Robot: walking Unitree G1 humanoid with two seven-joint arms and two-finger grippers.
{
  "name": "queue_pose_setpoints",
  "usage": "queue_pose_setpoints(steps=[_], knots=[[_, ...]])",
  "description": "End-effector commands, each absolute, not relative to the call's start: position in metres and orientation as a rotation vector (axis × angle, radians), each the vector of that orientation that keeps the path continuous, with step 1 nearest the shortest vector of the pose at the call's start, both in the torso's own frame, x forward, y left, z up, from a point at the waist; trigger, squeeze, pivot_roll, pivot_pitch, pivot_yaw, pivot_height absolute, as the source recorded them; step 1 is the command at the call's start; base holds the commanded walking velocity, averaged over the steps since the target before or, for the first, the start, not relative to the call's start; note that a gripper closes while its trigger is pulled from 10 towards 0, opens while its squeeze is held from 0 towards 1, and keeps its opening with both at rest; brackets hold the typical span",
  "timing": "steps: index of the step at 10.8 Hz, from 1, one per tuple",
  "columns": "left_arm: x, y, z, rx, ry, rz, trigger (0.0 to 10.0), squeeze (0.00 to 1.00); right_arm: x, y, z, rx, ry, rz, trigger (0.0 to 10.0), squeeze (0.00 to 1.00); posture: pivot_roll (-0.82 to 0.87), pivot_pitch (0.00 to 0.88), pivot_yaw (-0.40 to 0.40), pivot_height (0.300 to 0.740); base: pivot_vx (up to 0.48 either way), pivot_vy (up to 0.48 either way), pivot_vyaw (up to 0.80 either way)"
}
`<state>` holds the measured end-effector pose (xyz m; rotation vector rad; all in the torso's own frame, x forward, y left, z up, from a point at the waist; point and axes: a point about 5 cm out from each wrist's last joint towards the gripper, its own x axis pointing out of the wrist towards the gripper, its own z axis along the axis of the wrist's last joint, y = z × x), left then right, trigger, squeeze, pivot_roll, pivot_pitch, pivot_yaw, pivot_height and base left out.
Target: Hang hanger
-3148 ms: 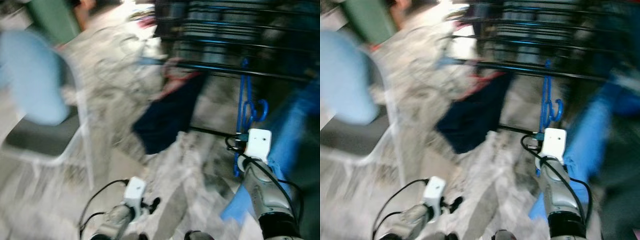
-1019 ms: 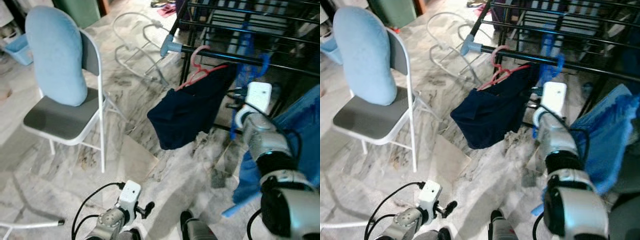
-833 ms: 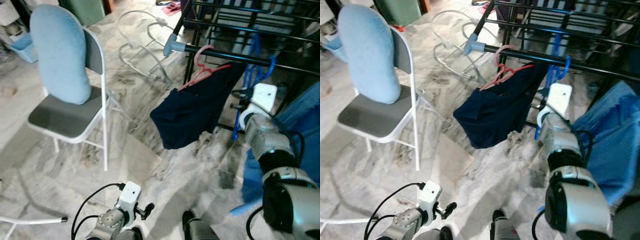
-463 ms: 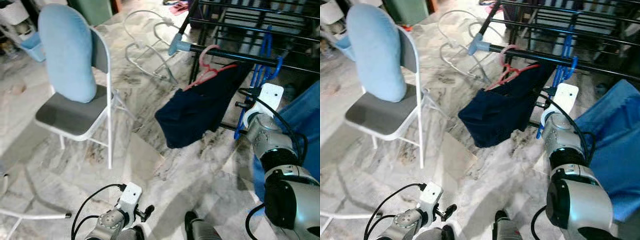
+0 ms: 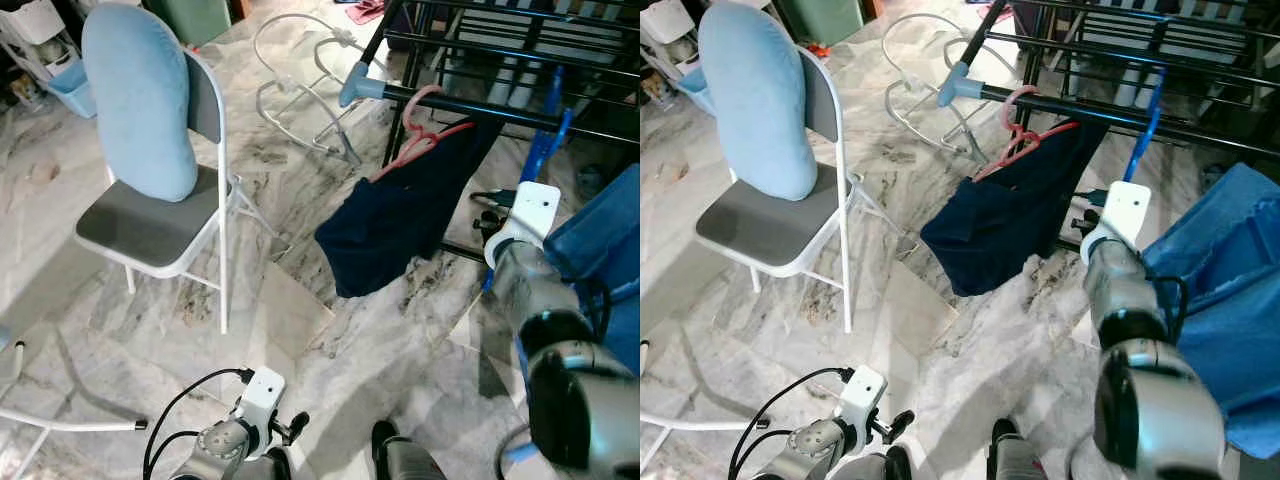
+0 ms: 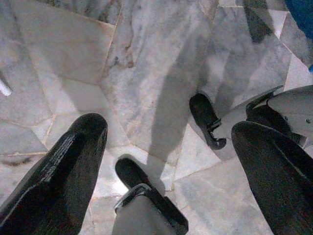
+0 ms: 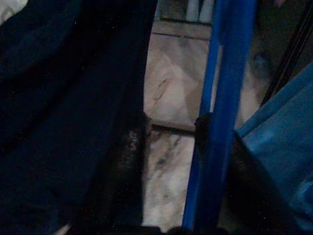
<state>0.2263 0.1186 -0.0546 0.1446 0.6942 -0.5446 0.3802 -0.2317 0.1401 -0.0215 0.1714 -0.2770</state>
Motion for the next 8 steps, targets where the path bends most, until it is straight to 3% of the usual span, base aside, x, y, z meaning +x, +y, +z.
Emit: queue_pose_setpoints(steps=[1, 3, 8], knots=[[0.220, 0.125, -0.059, 0.141, 0.714, -0.518, 10.0, 0.00, 0.372, -0.233, 0.133, -0.042, 0.143, -0.277, 10.0, 1.00, -0.07, 0.213, 0.103, 0.740, 0.000, 0.000, 0.00], [0.265, 0.119, -0.006, 0.083, 0.378, -0.627, 10.0, 0.00, 0.355, -0.237, 0.119, 0.043, 0.090, -0.274, 10.0, 1.00, -0.08, 0.205, 0.097, 0.740, 0.000, 0.000, 0.00], [0.271, 0.116, -0.002, 0.069, 0.368, -0.620, 10.0, 0.00, 0.314, -0.235, 0.102, -0.018, -0.020, -0.287, 10.0, 1.00, -0.12, 0.172, 0.093, 0.740, 0.000, 0.000, 0.00]])
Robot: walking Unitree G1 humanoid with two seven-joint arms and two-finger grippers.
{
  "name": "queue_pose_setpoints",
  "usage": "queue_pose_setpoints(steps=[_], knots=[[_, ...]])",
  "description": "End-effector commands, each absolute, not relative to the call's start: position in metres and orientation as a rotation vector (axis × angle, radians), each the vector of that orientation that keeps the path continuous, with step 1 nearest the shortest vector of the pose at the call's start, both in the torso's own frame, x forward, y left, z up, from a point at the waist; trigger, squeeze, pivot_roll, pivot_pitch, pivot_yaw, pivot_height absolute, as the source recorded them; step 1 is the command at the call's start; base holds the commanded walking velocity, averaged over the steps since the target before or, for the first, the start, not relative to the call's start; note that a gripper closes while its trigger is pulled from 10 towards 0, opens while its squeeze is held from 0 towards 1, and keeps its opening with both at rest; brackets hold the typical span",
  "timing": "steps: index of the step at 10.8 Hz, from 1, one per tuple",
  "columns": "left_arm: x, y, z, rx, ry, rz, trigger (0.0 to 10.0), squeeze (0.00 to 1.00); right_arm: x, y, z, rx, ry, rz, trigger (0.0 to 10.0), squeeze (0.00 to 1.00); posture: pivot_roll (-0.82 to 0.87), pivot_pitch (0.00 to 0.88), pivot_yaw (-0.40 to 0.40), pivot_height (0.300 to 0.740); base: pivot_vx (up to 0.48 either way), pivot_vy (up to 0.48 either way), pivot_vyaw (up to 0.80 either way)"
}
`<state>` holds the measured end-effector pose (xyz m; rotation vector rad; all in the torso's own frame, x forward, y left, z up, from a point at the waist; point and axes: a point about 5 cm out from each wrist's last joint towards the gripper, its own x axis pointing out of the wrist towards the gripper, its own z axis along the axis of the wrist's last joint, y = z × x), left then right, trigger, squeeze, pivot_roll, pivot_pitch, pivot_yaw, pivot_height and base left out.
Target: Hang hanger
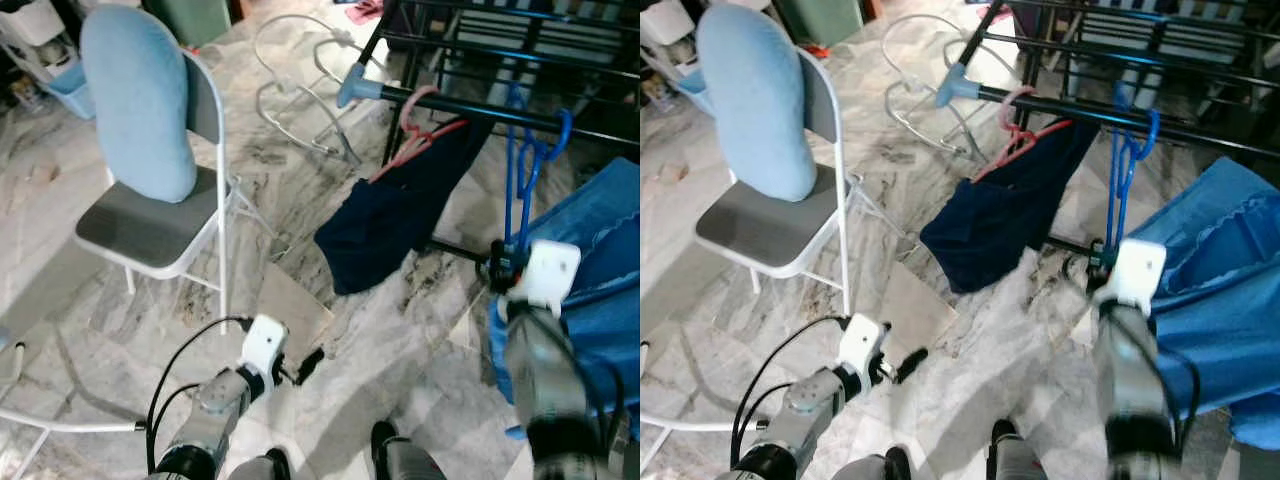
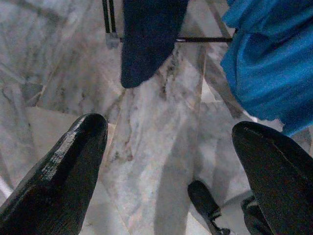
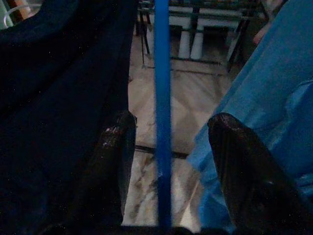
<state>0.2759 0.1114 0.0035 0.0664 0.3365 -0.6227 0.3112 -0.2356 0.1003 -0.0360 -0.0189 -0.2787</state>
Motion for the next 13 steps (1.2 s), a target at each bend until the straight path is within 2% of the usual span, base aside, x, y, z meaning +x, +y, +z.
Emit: queue_pose_setpoints(steps=[1, 4, 7, 10, 13], knots=[[0.273, 0.116, 0.001, 0.061, 0.335, -0.596, 10.0, 0.00, 0.305, -0.232, 0.098, -0.072, -0.034, -0.272, 10.0, 1.00, -0.13, 0.164, 0.085, 0.740, 0.000, 0.000, 0.00], [0.290, 0.127, 0.023, 0.025, 0.193, -0.382, 10.0, 0.00, 0.281, -0.229, 0.079, -0.113, -0.011, -0.281, 10.0, 1.00, -0.14, 0.143, 0.049, 0.740, 0.000, 0.000, 0.00], [0.294, 0.126, 0.050, -0.015, 0.044, -0.344, 10.0, 0.00, 0.274, -0.221, 0.068, -0.118, 0.027, -0.249, 10.0, 1.00, -0.13, 0.140, 0.026, 0.740, 0.000, 0.000, 0.00], [0.293, 0.142, 0.042, 0.005, 0.102, -0.248, 10.0, 0.00, 0.272, -0.216, 0.062, -0.088, 0.047, -0.250, 10.0, 1.00, -0.12, 0.146, 0.051, 0.740, 0.000, 0.000, 0.00], [0.294, 0.143, 0.045, 0.044, 0.086, -0.215, 10.0, 0.00, 0.263, -0.224, 0.050, -0.062, 0.092, -0.310, 10.0, 1.00, -0.14, 0.154, 0.039, 0.740, 0.000, 0.000, 0.00]])
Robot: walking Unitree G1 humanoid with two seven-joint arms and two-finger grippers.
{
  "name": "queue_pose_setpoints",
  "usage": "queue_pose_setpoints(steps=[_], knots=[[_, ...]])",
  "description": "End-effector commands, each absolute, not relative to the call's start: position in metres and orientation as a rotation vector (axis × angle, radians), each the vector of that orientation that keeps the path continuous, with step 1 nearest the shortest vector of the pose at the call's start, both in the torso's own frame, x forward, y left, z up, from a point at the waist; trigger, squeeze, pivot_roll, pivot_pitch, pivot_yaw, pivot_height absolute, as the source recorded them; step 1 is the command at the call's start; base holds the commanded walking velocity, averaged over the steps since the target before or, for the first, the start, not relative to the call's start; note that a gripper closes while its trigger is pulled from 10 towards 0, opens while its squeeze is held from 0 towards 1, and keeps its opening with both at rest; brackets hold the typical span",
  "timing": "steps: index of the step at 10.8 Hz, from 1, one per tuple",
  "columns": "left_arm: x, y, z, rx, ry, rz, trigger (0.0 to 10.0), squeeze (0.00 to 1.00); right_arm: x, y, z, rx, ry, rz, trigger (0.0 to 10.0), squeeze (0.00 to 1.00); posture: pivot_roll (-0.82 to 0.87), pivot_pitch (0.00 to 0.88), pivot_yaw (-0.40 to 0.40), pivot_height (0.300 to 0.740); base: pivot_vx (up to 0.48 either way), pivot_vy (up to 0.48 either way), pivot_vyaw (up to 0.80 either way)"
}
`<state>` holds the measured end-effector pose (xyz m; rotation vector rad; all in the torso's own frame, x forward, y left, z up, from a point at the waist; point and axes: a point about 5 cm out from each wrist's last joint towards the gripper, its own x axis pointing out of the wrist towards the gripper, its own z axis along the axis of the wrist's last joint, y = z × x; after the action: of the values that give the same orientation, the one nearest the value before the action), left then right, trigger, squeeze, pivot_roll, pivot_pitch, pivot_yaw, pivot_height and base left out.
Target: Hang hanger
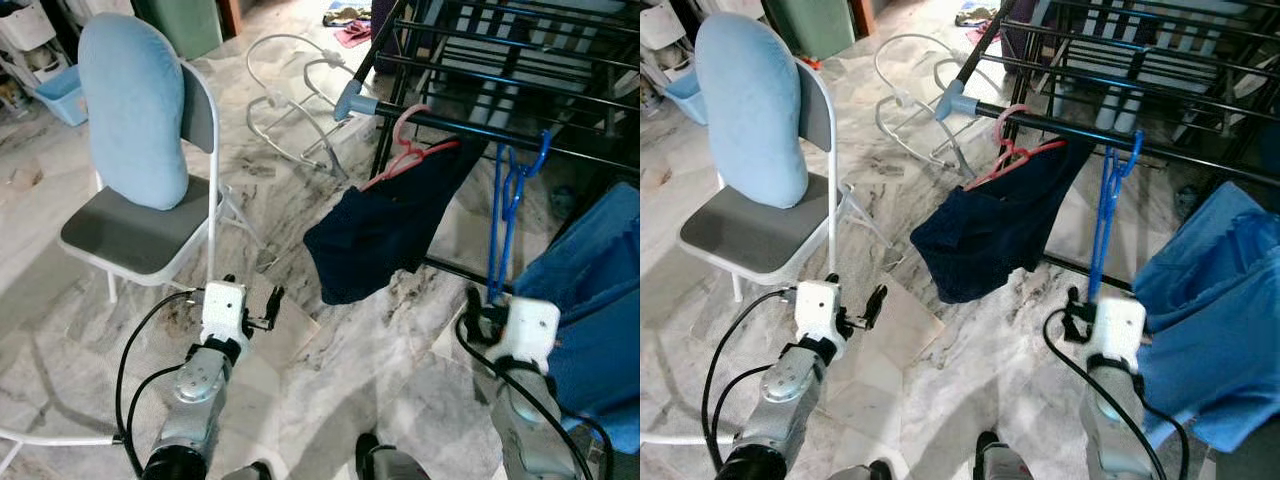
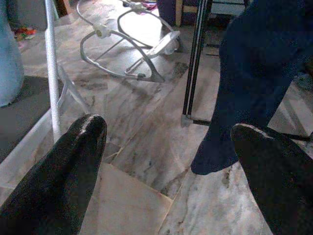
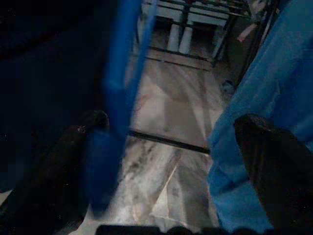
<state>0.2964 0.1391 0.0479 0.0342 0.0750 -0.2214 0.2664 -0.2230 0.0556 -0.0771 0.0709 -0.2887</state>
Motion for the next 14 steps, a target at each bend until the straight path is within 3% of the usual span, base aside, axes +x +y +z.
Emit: queue_pose_setpoints(steps=[1, 2, 3, 4, 5, 7, 11, 14], knots=[[0.296, 0.143, 0.041, 0.061, 0.116, -0.197, 10.0, 0.00, 0.262, -0.224, 0.049, -0.062, 0.098, -0.310, 10.0, 1.00, -0.15, 0.146, 0.038, 0.740, 0.000, 0.000, 0.00], [0.297, 0.145, 0.038, 0.071, 0.142, -0.191, 10.0, 0.00, 0.261, -0.223, 0.048, -0.073, 0.099, -0.302, 10.0, 0.97, -0.16, 0.144, 0.045, 0.740, 0.000, 0.000, 0.00], [0.297, 0.146, 0.035, 0.092, 0.153, -0.187, 10.0, 0.00, 0.259, -0.225, 0.046, -0.067, 0.104, -0.309, 10.0, 0.86, -0.17, 0.142, 0.056, 0.740, 0.000, 0.000, 0.00], [0.297, 0.146, 0.031, 0.113, 0.170, -0.196, 10.0, 0.00, 0.256, -0.227, 0.042, -0.058, 0.111, -0.321, 10.0, 0.61, -0.17, 0.140, 0.063, 0.740, 0.000, 0.000, 0.00], [0.292, 0.150, 0.023, 0.166, 0.206, -0.203, 10.0, 0.00, 0.252, -0.220, 0.034, -0.032, 0.138, -0.282, 10.0, 0.00, -0.18, 0.142, 0.061, 0.740, 0.000, 0.000, 0.00], [0.282, 0.162, 0.000, 0.202, 0.336, -0.144, 10.0, 0.00, 0.240, -0.199, 0.006, -0.053, 0.250, -0.140, 10.0, 0.00, -0.19, 0.126, 0.037, 0.740, 0.000, 0.000, 0.00], [0.245, 0.163, -0.043, 0.274, 0.623, -0.186, 10.0, 0.00, 0.235, -0.195, -0.035, 0.021, 0.521, -0.086, 10.0, 0.00, -0.15, 0.079, 0.016, 0.740, 0.000, 0.000, 0.00], [0.202, 0.183, -0.075, 0.239, 0.909, -0.052, 10.0, 0.00, 0.229, -0.158, -0.056, 0.040, 0.733, 0.128, 10.0, 0.00, -0.09, 0.050, -0.010, 0.740, 0.000, 0.000, 0.00]])
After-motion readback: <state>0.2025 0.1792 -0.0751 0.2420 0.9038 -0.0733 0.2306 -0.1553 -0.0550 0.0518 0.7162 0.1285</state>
